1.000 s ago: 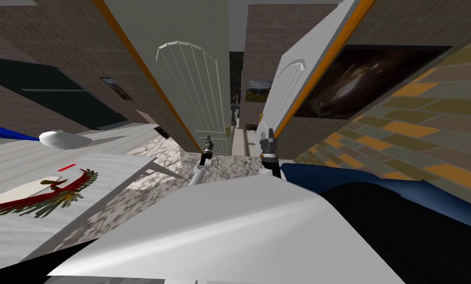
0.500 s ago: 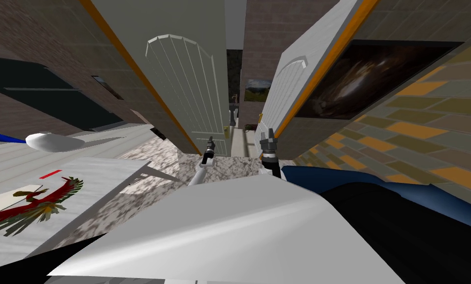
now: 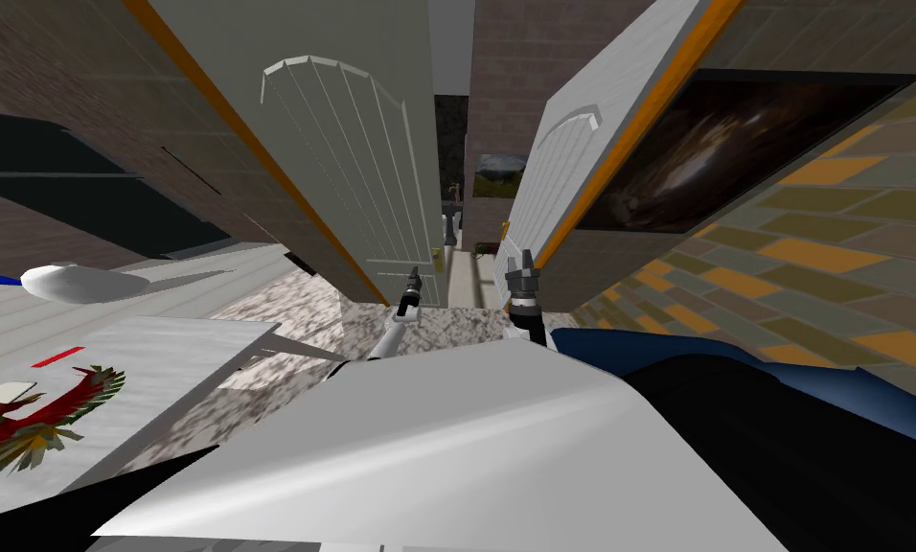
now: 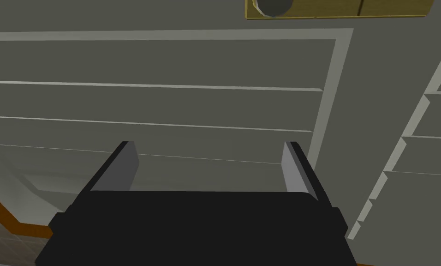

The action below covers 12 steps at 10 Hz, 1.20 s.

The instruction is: Push the door open

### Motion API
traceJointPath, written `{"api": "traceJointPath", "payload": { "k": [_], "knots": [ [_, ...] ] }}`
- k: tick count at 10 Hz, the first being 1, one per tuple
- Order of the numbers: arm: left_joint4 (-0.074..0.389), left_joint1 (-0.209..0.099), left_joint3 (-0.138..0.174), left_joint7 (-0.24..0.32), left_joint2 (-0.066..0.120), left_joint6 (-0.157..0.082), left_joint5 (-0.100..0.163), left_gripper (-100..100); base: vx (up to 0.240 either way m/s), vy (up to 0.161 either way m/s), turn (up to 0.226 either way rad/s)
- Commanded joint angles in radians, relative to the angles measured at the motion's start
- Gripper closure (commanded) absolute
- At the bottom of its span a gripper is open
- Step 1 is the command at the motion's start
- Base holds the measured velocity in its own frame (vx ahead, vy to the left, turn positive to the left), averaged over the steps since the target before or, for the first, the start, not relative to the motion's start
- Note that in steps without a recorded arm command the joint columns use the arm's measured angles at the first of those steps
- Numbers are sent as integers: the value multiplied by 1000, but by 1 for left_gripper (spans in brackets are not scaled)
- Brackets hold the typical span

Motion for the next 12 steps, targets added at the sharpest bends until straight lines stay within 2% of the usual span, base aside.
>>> {"api": "traceJointPath", "payload": {
  "k": [1, 3, 4, 9, 10, 11, 12],
  "knots": [
    [39, -22, 1, 0, -6, 1, -1, -100, 88, -12, -29],
    [83, -46, 3, 0, -14, 3, -2, -100, 83, -18, -25],
    [83, -46, 3, 0, -14, 3, -2, -100, 52, -11, 0],
    [185, -103, 6, 1, -35, 7, -4, -100, 81, -15, -22],
    [217, -121, 6, 1, -43, 9, -5, -100, 96, -5, -29],
    [224, -124, 7, 1, -45, 9, -5, -100, 84, -11, -14],
    [212, -117, 5, 3, -41, 10, -5, -100, 35, -6, -1]
  ]
}}
